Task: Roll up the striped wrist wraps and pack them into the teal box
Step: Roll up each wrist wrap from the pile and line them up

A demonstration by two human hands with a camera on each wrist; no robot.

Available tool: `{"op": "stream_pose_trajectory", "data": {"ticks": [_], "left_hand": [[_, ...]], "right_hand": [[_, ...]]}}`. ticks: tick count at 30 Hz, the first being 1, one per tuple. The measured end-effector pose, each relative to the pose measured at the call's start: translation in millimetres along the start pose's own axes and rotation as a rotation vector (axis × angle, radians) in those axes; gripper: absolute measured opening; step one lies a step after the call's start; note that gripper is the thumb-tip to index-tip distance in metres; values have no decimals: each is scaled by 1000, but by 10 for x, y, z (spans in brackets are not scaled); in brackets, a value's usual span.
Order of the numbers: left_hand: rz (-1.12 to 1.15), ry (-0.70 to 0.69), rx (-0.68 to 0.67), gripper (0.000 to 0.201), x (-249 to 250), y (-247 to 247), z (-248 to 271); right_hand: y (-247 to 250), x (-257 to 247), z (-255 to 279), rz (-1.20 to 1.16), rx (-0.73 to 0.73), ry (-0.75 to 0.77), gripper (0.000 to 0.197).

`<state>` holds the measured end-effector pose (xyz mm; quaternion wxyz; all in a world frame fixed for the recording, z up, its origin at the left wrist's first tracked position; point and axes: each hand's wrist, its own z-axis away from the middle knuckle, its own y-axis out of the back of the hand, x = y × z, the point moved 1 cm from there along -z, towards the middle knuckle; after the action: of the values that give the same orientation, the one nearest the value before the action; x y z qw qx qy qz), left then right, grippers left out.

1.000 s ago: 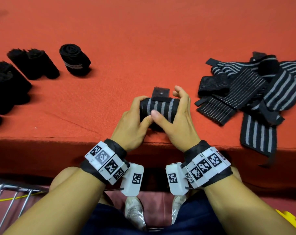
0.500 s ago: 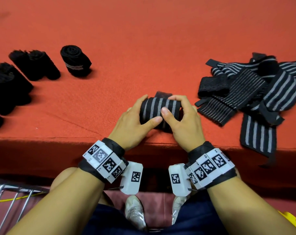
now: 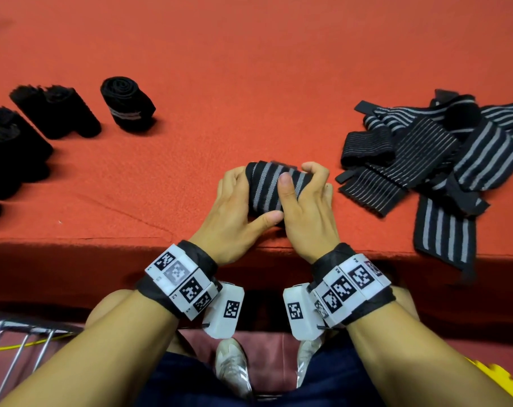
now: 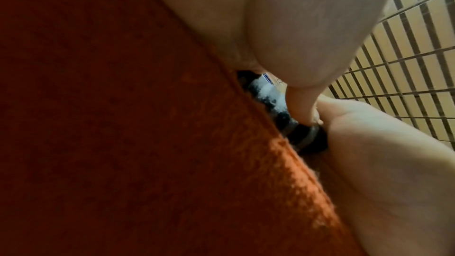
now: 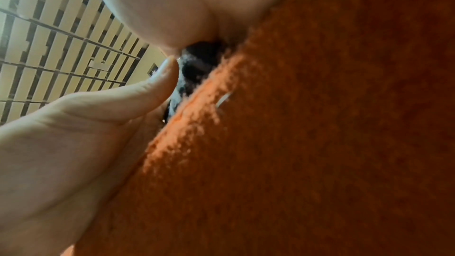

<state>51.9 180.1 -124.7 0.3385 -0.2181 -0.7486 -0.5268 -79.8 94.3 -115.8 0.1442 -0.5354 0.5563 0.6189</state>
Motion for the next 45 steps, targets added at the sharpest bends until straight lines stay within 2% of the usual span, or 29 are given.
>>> {"op": "stream_pose_trajectory", "data": {"ticks": [4, 7, 12, 14, 16, 18, 25, 29, 32, 37, 40, 42, 45], "left_hand": [[83, -39, -38, 78, -8, 39, -11], [56, -55, -27, 79, -12, 49, -10], [86, 42, 79, 100, 38, 68, 48], [94, 31, 87, 91, 59, 75, 46], [88, 40, 90, 75, 64, 89, 32], [101, 62, 81, 69, 34, 106, 12], [163, 97, 1, 75, -28, 184, -33], [73, -7, -24, 94, -37, 185, -28], [118, 1, 23, 93, -32, 179, -25], [215, 29, 27, 69, -10, 175, 1], [184, 57, 12, 58, -5, 145, -28], [122, 62, 7, 61, -11, 125, -31], [-9, 79, -32, 78, 24, 99, -22]], "right_hand": [[-33, -5, -15, 47, 19, -10, 80], [-41, -3, -26, 78, 1, -1, 84], [0, 10, -4, 24, 3, 45, 84], [61, 45, -9, -71, -10, 124, 77], [140, 75, -7, -121, -83, 205, 66], [196, 90, -4, -125, -138, 248, 60], [207, 105, -36, -76, -91, 175, 45], [240, 105, -82, -38, -95, 111, 32], [243, 119, -99, -8, -47, 78, 35], [243, 101, -71, -3, -86, -6, 37], [230, 105, -35, 1, -92, 75, 53], [219, 117, -15, 18, -88, 126, 55], [195, 111, -3, 83, -75, 131, 51]]}}
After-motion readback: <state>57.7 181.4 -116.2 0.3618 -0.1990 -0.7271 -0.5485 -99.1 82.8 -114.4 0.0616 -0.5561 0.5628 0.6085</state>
